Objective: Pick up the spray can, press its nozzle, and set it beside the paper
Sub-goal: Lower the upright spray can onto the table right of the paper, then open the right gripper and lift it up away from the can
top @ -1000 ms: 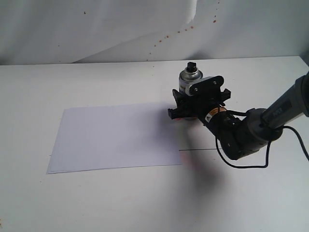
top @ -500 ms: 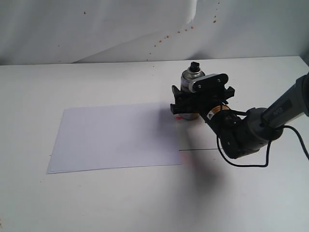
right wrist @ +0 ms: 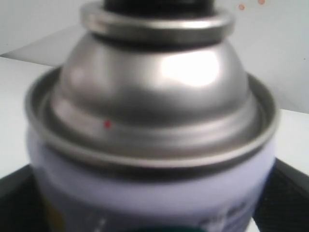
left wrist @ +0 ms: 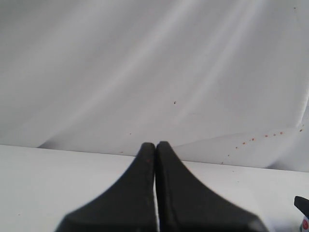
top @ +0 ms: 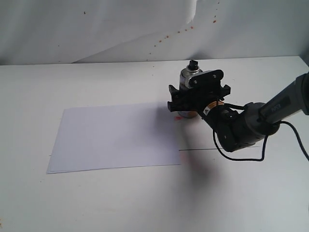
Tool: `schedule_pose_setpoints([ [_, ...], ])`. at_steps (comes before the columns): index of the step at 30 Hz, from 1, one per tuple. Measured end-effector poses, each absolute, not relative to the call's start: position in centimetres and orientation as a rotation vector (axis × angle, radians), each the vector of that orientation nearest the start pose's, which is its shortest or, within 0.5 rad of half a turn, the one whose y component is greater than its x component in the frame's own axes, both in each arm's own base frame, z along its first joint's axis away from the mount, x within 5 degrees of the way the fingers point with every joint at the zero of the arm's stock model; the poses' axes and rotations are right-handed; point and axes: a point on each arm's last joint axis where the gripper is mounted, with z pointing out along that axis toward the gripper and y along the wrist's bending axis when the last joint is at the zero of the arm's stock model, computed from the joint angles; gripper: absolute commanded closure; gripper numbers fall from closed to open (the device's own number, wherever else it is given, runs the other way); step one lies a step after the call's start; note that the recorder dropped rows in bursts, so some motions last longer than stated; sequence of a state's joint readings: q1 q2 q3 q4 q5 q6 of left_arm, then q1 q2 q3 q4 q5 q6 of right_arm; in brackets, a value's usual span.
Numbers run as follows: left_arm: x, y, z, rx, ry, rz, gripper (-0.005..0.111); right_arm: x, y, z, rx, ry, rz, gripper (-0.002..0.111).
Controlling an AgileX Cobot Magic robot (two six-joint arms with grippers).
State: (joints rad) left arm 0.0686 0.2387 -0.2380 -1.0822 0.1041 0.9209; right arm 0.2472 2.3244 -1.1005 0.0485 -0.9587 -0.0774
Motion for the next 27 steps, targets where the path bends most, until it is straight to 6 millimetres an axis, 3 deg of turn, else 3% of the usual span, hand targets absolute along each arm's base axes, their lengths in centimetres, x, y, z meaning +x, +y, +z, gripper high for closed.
schedule_pose_setpoints([
  [8,7.4,-0.3,27.4,-0.101,1.532,-0.142,0.107,42.4,10.3,7.0,-0.234,1.766,0.11,0.025],
  [21,7.4,-0.3,27.4,-0.101,1.532,-0.142,0.107,42.5,10.4,9.8,-0.233,1.76,0.114,0.025],
  [27,7.4,-0.3,27.4,-0.101,1.532,-0.142,0.107,42.6,10.4,12.2,-0.229,1.736,0.118,0.025],
])
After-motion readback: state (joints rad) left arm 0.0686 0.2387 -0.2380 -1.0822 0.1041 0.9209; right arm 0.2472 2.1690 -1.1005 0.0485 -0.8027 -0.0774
